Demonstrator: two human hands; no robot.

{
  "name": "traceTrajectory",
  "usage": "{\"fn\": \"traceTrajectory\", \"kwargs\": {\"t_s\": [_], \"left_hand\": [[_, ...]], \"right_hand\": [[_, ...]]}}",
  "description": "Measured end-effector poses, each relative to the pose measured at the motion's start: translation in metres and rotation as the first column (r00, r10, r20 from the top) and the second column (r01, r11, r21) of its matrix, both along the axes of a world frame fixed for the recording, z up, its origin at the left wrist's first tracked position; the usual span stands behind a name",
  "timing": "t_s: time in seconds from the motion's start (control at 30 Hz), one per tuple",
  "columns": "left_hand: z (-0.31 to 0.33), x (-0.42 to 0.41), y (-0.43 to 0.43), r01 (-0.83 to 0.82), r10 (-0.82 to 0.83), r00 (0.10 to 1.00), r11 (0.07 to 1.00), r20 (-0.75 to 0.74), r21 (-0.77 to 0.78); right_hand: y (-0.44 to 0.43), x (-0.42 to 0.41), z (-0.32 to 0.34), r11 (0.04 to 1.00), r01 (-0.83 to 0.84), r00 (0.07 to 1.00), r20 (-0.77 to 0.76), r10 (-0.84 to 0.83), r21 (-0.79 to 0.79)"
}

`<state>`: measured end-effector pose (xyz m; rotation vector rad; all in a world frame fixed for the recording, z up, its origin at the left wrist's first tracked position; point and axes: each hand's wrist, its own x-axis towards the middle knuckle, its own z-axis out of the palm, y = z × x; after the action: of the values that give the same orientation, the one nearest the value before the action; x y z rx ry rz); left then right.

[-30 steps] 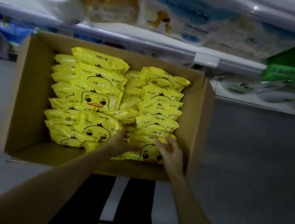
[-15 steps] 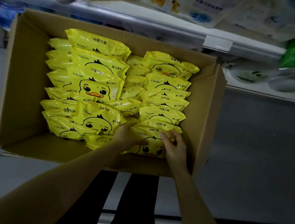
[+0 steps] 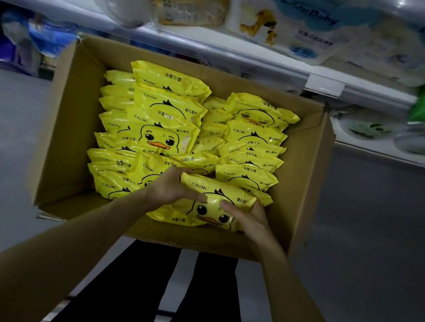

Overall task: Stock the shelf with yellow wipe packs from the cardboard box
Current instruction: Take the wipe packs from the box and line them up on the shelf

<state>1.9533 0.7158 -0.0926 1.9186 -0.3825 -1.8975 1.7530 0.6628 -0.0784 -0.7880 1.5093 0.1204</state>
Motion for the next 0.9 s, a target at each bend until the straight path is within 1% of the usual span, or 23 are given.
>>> {"fn": "traceTrajectory", "kwargs": {"t_s": [0.07, 0.13, 0.17, 0.23, 0.3, 0.33, 0.4, 0.47, 0.53, 0.63, 0.67, 0.8, 0.9], "left_hand": [[0.002, 0.007, 0.003, -0.012, 0.012, 1.000, 1.000, -0.010, -0.006], [0.004, 0.010, 0.008, 0.002, -0.002, 1.000, 1.000, 0.022, -0.008], [0.008, 0.011, 0.011, 0.015, -0.014, 0.998, 1.000, 0.068, -0.020], [0.009, 0.012, 0.020, -0.045, 0.054, 0.986, 0.997, 0.158, -0.056], [0.011, 0.020, 0.029, -0.143, 0.160, 0.945, 0.987, 0.287, -0.079], [0.011, 0.025, 0.033, -0.165, 0.186, 0.913, 0.982, 0.362, -0.089], [0.006, 0.036, 0.039, -0.132, 0.154, 0.850, 0.988, 0.503, -0.079], [0.002, 0.043, 0.043, -0.064, 0.086, 0.814, 0.996, 0.575, -0.059], [-0.002, 0.044, 0.044, -0.030, 0.058, 0.810, 0.998, 0.584, -0.058], [-0.010, 0.044, 0.042, -0.097, 0.107, 0.855, 0.994, 0.507, -0.047], [-0.012, 0.044, 0.042, -0.092, 0.092, 0.865, 0.995, 0.493, -0.023], [-0.016, 0.045, 0.041, 0.025, -0.067, 0.851, 0.996, 0.521, 0.087], [-0.014, 0.042, 0.037, 0.067, -0.109, 0.884, 0.992, 0.454, 0.108]], "right_hand": [[-0.002, 0.007, 0.004, 0.999, -0.036, 0.999, -0.029, 0.038, 0.041], [-0.004, 0.011, 0.003, 0.999, 0.003, 0.997, -0.073, 0.000, 0.040], [-0.006, 0.015, 0.005, 0.999, 0.026, 0.997, -0.078, -0.024, 0.025], [-0.006, 0.020, 0.007, 0.998, 0.057, 0.995, -0.080, -0.057, 0.000], [-0.008, 0.023, 0.011, 0.998, 0.060, 0.994, -0.094, -0.062, -0.025], [-0.010, 0.022, 0.012, 0.997, 0.064, 0.992, -0.106, -0.068, -0.040], [-0.013, 0.020, 0.016, 0.996, 0.071, 0.990, -0.119, -0.078, -0.060], [-0.014, 0.018, 0.015, 0.993, 0.081, 0.988, -0.125, -0.091, -0.081], [-0.014, 0.016, 0.016, 0.992, 0.085, 0.987, -0.130, -0.097, -0.095], [-0.013, 0.015, 0.015, 0.990, 0.095, 0.984, -0.140, -0.109, -0.105], [-0.012, 0.014, 0.013, 0.989, 0.091, 0.984, -0.141, -0.107, -0.113], [-0.009, 0.013, 0.011, 0.988, 0.085, 0.985, -0.135, -0.103, -0.132], [-0.008, 0.013, 0.010, 0.986, 0.073, 0.987, -0.131, -0.092, -0.148]]}}
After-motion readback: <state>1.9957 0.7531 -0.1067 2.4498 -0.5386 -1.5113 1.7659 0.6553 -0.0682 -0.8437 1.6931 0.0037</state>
